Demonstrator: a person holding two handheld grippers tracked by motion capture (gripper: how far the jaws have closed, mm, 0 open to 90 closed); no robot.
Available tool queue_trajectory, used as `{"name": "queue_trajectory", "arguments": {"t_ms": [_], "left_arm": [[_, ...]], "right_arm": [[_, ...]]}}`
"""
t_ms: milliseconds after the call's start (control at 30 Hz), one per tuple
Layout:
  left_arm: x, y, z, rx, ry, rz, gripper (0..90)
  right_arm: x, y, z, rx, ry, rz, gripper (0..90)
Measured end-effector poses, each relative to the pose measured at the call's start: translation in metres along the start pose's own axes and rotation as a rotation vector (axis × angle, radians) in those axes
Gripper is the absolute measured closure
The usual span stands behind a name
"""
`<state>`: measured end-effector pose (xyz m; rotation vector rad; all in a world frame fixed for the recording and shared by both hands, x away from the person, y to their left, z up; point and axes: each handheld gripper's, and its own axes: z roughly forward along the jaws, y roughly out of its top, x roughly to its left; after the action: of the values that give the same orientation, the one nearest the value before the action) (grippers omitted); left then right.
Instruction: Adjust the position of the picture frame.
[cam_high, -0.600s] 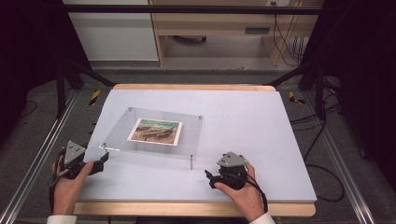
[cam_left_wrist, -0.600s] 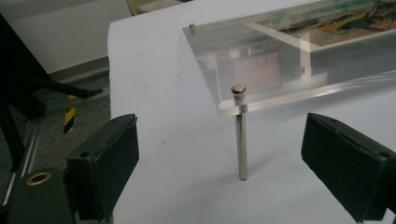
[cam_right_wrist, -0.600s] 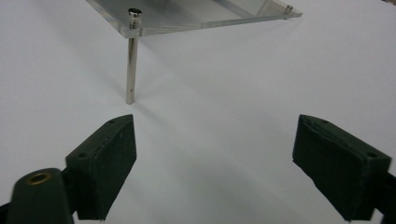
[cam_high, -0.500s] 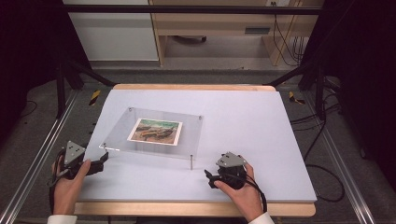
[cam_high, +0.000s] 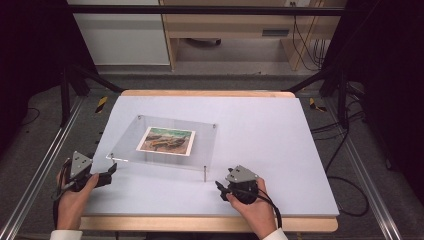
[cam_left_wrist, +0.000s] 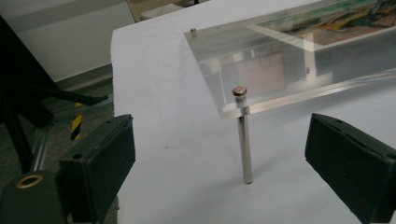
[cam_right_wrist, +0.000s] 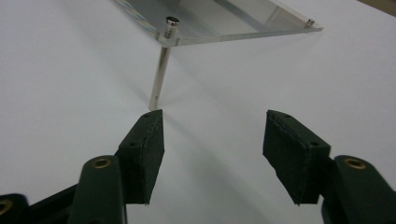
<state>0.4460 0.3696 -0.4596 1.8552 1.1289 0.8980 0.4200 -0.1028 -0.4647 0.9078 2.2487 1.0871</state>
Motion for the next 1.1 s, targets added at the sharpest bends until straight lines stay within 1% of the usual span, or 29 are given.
{"name": "queue_trajectory", "arguments": {"t_ms": [33,67,100,133,167,233,267,300,367,400,433,467,500,533,567,600,633,667,700,733,800,833,867,900,933,967,1000,1033,1100], "left_arm": [[0.000,0.000,0.000,-0.004,-0.017,-0.010,7.5],[-0.001,0.000,0.001,-0.018,-0.031,-0.027,7.4],[-0.001,0.000,0.001,-0.018,-0.031,-0.027,7.4],[-0.002,0.000,0.001,-0.027,-0.040,-0.032,7.4],[-0.002,0.000,0.001,-0.027,-0.040,-0.032,7.7],[-0.002,-0.001,0.002,-0.024,-0.075,-0.052,8.1],[-0.003,-0.002,0.003,-0.009,-0.106,-0.059,8.8],[-0.003,-0.002,0.003,-0.009,-0.106,-0.059,9.4],[-0.005,-0.002,0.004,0.002,-0.123,-0.055,9.5],[-0.006,-0.001,0.004,0.010,-0.144,-0.054,9.7],[-0.006,-0.001,0.004,0.010,-0.144,-0.054,9.7],[-0.006,-0.001,0.005,0.012,-0.152,-0.050,9.7],[-0.006,-0.001,0.005,0.012,-0.152,-0.050,9.7],[-0.005,-0.001,0.006,0.014,-0.154,-0.051,9.7],[-0.005,-0.001,0.007,0.016,-0.155,-0.057,9.7],[-0.004,-0.001,0.007,0.018,-0.150,-0.061,11.5],[-0.004,-0.001,0.007,0.018,-0.146,-0.067,11.5],[-0.003,-0.001,0.008,0.010,-0.145,-0.074,14.2],[-0.003,-0.001,0.008,0.010,-0.145,-0.074,15.0],[-0.003,-0.001,0.008,0.012,-0.139,-0.070,15.0],[-0.003,0.000,0.008,0.010,-0.134,-0.066,18.3],[-0.003,0.000,0.008,0.010,-0.134,-0.066,19.5],[-0.003,0.000,0.008,0.008,-0.130,-0.070,20.4],[-0.003,0.000,0.008,0.008,-0.130,-0.070,21.1],[-0.003,0.000,0.008,0.006,-0.129,-0.078,21.8],[-0.003,0.000,0.008,0.006,-0.129,-0.078,23.0],[-0.002,0.000,0.007,0.001,-0.133,-0.081,25.2],[-0.002,0.000,0.007,0.001,-0.133,-0.081,27.1],[-0.002,0.000,0.007,0.001,-0.131,-0.082,28.7]], "right_arm": [[0.001,0.001,0.001,0.000,0.013,0.007,39.5],[0.005,0.003,0.002,-0.001,0.014,0.008,31.4],[0.005,0.003,0.002,-0.001,0.014,0.008,31.4],[0.008,0.004,0.004,0.000,-0.003,0.009,22.6],[0.008,0.004,0.004,0.000,-0.003,0.009,22.6],[0.011,0.006,0.007,-0.006,-0.014,0.017,16.3],[0.014,0.008,0.009,-0.009,-0.006,0.021,16.3],[0.014,0.008,0.009,-0.009,-0.006,0.021,16.3],[0.018,0.011,0.013,-0.008,0.013,0.017,17.3],[0.021,0.014,0.018,-0.016,0.052,0.027,19.6],[0.021,0.014,0.018,-0.016,0.052,0.027,19.6],[0.024,0.016,0.023,-0.024,0.077,0.052,25.8],[0.024,0.016,0.023,-0.024,0.077,0.052,25.8],[0.025,0.017,0.026,-0.021,0.084,0.056,28.4],[0.026,0.018,0.030,-0.011,0.086,0.054,35.0],[0.025,0.018,0.034,-0.010,0.083,0.063,39.0],[0.025,0.018,0.034,-0.010,0.083,0.063,39.0],[0.022,0.018,0.038,-0.006,0.098,0.091,44.0],[0.022,0.018,0.038,-0.006,0.098,0.091,44.0],[0.021,0.018,0.040,-0.006,0.102,0.106,47.1],[0.018,0.021,0.046,-0.016,0.127,0.134,53.2],[0.018,0.021,0.046,-0.016,0.127,0.134,53.2],[0.015,0.022,0.050,-0.029,0.139,0.163,58.2],[0.015,0.022,0.050,-0.029,0.139,0.163,58.2],[0.013,0.024,0.056,-0.038,0.159,0.195,63.8],[0.013,0.024,0.056,-0.038,0.159,0.195,63.8],[0.013,0.024,0.061,-0.040,0.168,0.209,69.9],[0.013,0.024,0.061,-0.040,0.168,0.209,69.9],[0.012,0.025,0.064,-0.058,0.170,0.226,76.7]]}}
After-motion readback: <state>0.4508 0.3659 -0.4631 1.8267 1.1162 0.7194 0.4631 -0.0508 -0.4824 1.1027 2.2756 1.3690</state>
